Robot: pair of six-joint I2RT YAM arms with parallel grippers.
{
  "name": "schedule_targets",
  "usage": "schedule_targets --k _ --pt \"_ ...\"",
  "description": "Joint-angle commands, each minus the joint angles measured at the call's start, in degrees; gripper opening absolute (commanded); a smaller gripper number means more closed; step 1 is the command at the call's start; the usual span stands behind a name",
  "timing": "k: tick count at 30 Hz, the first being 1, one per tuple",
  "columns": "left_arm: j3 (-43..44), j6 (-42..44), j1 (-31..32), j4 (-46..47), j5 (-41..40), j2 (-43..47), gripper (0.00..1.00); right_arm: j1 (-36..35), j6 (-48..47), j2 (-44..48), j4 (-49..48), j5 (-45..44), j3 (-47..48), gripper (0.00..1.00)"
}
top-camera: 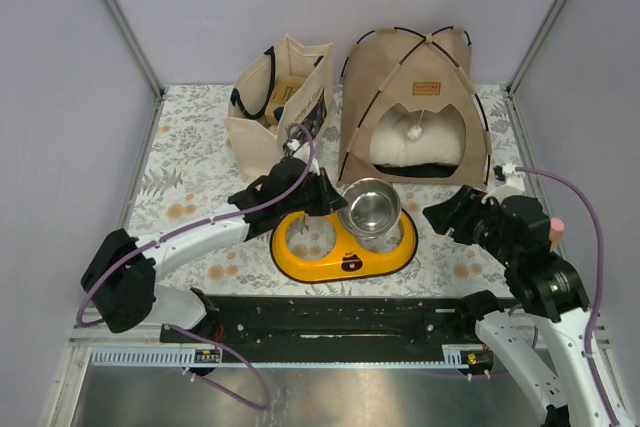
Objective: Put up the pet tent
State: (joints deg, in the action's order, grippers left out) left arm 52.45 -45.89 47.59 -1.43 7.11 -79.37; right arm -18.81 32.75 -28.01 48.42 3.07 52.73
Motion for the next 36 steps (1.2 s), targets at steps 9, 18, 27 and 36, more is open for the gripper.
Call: schedule_targets --k 9,18,27,36 --pt "-6.9 0.7 -7.2 -0.8 5.0 14.2 0.0 -0.4 4.3 -13.4 -25.1 26.1 -9.9 0.55" --pt "-7.4 0.3 -7.8 -0.8 6.7 15.8 0.0 -0.4 7.4 -14.4 -33.3 30.8 -14.3 0.54" --pt "-7.6 -1.5 -7.8 2.5 7.9 15.3 0.0 -0.4 7.0 -15.2 -33.5 29.4 -15.1 0.53" --pt "-8.1 -2.4 -7.8 4.3 9.2 14.6 0.0 -0.4 7.2 -16.4 -35.6 29.4 -15.6 0.5"
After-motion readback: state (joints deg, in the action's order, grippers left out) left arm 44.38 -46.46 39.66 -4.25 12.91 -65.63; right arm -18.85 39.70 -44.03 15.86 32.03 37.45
